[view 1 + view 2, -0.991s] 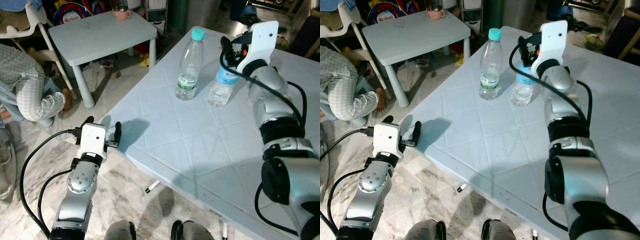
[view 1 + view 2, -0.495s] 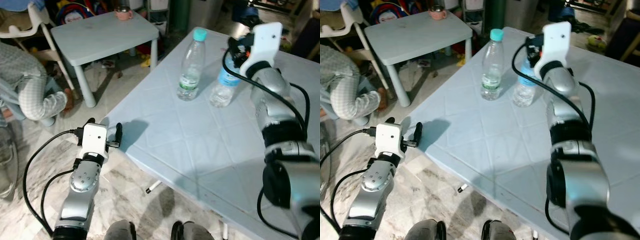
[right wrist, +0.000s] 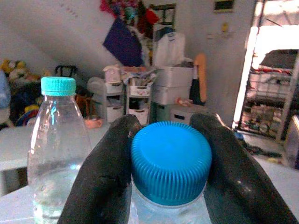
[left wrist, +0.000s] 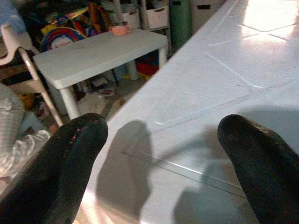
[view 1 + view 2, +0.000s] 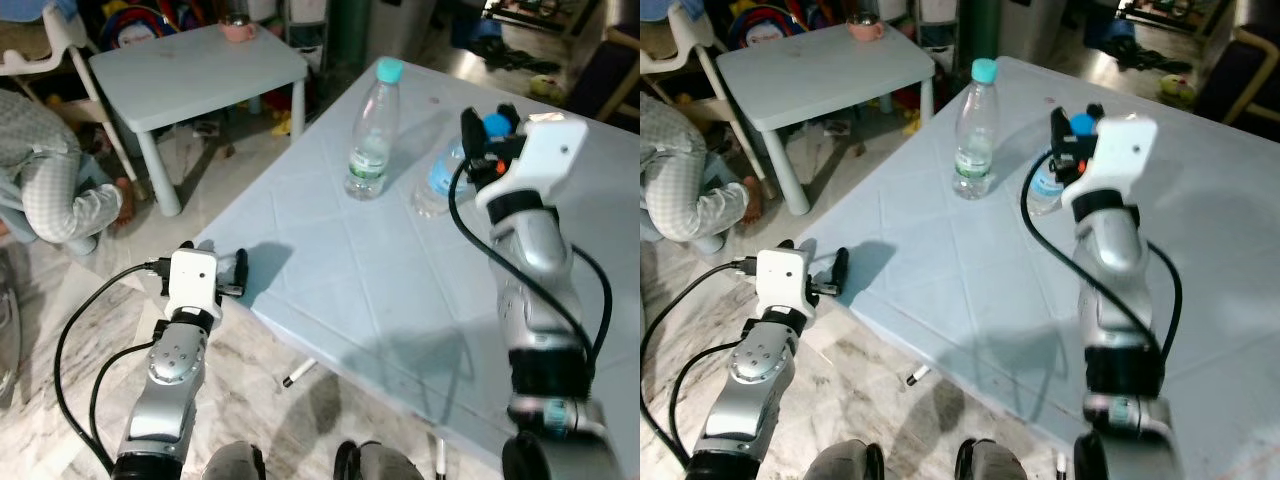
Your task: Restocking fridge
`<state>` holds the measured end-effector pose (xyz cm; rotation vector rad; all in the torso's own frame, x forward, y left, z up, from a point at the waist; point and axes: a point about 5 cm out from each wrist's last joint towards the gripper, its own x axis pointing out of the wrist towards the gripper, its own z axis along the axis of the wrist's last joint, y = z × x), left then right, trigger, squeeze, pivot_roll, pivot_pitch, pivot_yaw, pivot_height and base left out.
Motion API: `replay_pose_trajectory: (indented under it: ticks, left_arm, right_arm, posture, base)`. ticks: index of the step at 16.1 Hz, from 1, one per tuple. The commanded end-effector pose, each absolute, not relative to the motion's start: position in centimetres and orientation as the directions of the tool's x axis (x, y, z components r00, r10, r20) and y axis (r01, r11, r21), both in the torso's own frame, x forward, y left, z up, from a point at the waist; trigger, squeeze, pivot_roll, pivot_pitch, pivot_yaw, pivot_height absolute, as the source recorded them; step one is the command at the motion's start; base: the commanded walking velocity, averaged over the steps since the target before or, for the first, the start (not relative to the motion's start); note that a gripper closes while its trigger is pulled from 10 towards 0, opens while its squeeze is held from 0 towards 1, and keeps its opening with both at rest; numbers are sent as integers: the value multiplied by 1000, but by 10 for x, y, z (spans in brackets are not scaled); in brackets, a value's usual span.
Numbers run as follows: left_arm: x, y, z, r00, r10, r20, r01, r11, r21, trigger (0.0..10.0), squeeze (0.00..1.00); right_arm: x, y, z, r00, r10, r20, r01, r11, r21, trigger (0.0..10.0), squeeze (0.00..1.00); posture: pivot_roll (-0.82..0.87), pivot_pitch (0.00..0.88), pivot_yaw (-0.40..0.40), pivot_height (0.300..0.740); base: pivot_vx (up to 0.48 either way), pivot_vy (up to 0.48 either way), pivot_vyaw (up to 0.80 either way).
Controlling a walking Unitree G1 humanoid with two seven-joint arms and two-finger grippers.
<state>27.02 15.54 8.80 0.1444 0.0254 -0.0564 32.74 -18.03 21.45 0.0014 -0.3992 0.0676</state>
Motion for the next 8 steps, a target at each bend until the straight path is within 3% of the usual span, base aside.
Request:
replay_pose_trajectory:
  ticks: [1, 4, 8]
  left_arm:
    - [270, 156, 84, 997, -48, -52, 56, 988, 147, 10000, 0]
    - [275, 159, 84, 998, -41, -49, 48, 987, 153, 10000, 0]
    - [275, 159, 84, 998, -35, -48, 42, 988, 150, 10000, 0]
  right_arm:
    - [324, -177, 204, 933, 68, 353, -75, 997, 7, 10000, 0]
    - [312, -163, 218, 911, 106, 399, -106, 994, -24, 10000, 0]
    - [311, -164, 218, 914, 109, 391, -106, 994, -29, 10000, 0]
  posture:
    - [90, 75, -34, 740]
    - [81, 61, -38, 740]
    - [81, 54, -42, 740]
  base:
    - [-266, 0, 0]
    - [-280, 0, 0]
    - [-300, 0, 0]
